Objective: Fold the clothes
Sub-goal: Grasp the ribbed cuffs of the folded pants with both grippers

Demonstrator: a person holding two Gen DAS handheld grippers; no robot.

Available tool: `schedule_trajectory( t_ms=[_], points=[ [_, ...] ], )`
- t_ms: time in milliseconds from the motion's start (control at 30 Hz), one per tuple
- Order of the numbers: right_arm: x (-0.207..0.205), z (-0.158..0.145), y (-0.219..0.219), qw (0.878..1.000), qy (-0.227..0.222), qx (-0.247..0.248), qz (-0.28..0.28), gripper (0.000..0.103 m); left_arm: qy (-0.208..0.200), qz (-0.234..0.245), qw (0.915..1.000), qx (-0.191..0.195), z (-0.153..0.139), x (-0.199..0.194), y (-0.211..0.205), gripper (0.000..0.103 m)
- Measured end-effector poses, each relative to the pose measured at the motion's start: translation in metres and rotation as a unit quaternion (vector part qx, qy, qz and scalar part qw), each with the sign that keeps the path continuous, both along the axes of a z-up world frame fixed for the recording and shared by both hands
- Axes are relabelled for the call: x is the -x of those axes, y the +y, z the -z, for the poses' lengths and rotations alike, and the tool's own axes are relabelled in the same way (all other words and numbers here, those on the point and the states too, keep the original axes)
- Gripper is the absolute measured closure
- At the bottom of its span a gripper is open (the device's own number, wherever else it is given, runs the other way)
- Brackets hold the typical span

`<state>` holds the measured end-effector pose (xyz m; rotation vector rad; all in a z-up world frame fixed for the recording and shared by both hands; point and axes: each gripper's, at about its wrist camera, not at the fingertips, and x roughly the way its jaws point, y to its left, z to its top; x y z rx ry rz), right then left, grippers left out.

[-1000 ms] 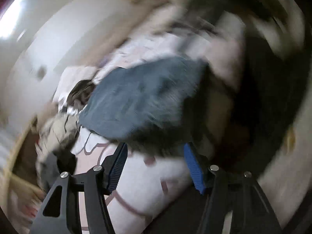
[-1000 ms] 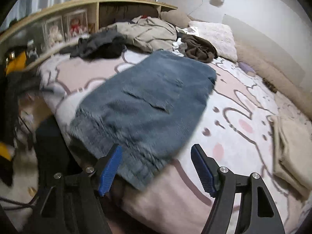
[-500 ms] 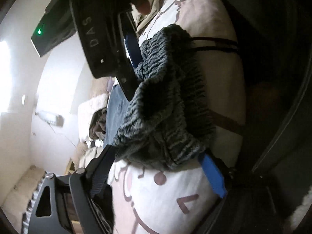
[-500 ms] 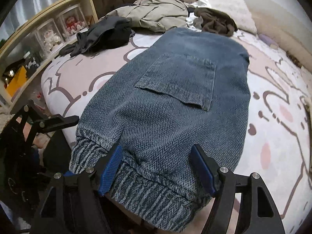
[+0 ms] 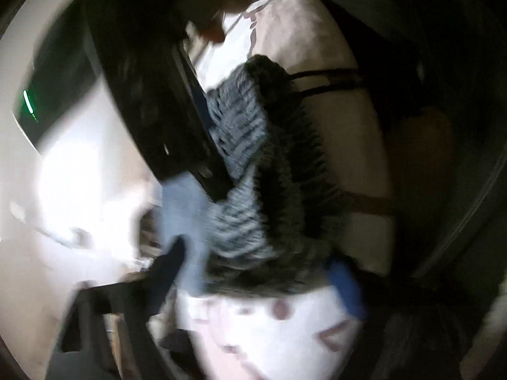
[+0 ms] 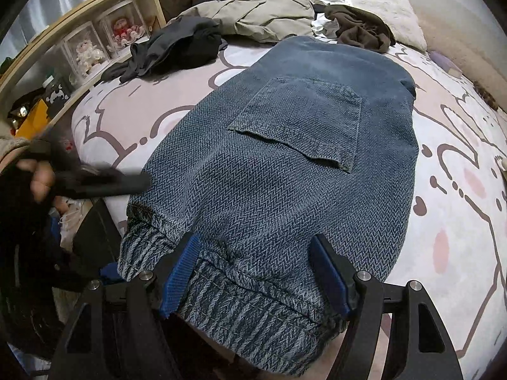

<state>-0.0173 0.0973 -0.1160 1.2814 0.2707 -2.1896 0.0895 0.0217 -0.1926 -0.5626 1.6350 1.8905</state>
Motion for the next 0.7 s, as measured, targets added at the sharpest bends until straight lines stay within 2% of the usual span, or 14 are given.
schedule_trajectory(
  t_ms=[33,100,167,233,333,400,433,500,567,700],
  points=[
    [-0.001,-0.003,0.002,1.0,0.004,0.004,0.0,0.03,-0.028,-0.018,0.9992,-0.022,-0.006,0.005,-0.002,0.05],
    [-0.007,-0.017,0.011,0.999,0.026,0.023,-0.003,0.03,-0.077,-0.053,0.9934,-0.067,-0.02,0.016,-0.007,0.057],
    [-0.019,-0.034,0.02,0.997,0.075,0.03,-0.011,0.03,-0.132,-0.101,0.9762,-0.139,-0.038,0.033,-0.018,0.062],
    [-0.033,-0.045,0.023,0.991,0.131,0.004,-0.028,0.03,-0.186,-0.149,0.9474,-0.213,-0.056,0.052,-0.03,0.066],
    [-0.056,-0.054,0.023,0.975,0.206,-0.049,-0.07,0.03,-0.256,-0.208,0.8907,-0.313,-0.074,0.077,-0.047,0.068],
    [-0.068,-0.047,0.017,0.964,0.228,-0.085,-0.107,0.03,-0.285,-0.232,0.8608,-0.352,-0.078,0.09,-0.049,0.068],
    [-0.072,-0.041,0.014,0.96,0.231,-0.098,-0.121,0.03,-0.295,-0.24,0.8499,-0.365,-0.078,0.091,-0.049,0.068],
    [-0.077,-0.027,0.005,0.952,0.238,-0.13,-0.14,0.03,-0.304,-0.248,0.8379,-0.379,-0.072,0.082,-0.043,0.068],
    [-0.08,-0.015,-0.003,0.943,0.249,-0.157,-0.156,0.03,-0.313,-0.254,0.8283,-0.39,-0.07,0.089,-0.042,0.068],
    [-0.085,0.0,-0.021,0.923,0.272,-0.19,-0.196,0.03,-0.326,-0.266,0.8088,-0.411,-0.073,0.097,-0.052,0.068]
  ],
)
